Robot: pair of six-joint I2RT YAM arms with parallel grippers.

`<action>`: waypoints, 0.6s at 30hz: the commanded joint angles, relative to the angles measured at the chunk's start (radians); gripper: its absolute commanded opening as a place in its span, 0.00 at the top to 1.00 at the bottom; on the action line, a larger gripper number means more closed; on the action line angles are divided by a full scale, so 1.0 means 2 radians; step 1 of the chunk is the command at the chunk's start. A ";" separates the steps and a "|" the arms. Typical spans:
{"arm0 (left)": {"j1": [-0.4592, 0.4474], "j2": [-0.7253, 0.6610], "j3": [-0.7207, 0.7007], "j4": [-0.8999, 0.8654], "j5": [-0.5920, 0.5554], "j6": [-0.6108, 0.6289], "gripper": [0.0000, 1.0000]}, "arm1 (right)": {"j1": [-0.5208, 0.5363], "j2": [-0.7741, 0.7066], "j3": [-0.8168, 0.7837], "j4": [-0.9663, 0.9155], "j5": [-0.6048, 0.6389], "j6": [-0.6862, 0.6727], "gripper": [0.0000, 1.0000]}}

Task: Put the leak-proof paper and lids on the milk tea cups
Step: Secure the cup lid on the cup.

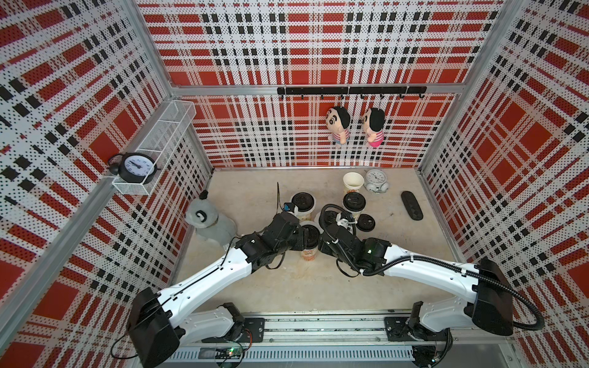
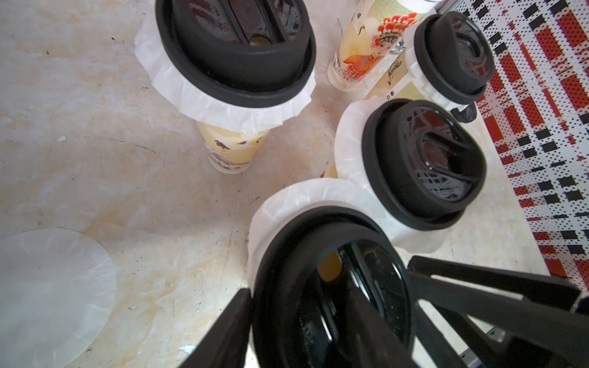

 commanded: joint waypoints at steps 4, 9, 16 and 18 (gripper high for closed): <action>0.009 0.024 -0.036 -0.069 0.016 0.002 0.49 | 0.027 0.027 0.011 -0.109 -0.087 -0.054 0.49; 0.009 0.021 -0.042 -0.070 0.018 0.000 0.49 | 0.027 0.030 0.049 -0.110 -0.073 -0.074 0.49; 0.011 0.018 -0.046 -0.071 0.019 0.000 0.50 | 0.026 0.036 0.085 -0.105 -0.077 -0.077 0.49; 0.011 0.018 -0.046 -0.070 0.020 0.000 0.50 | 0.026 0.035 0.089 -0.103 -0.080 -0.072 0.50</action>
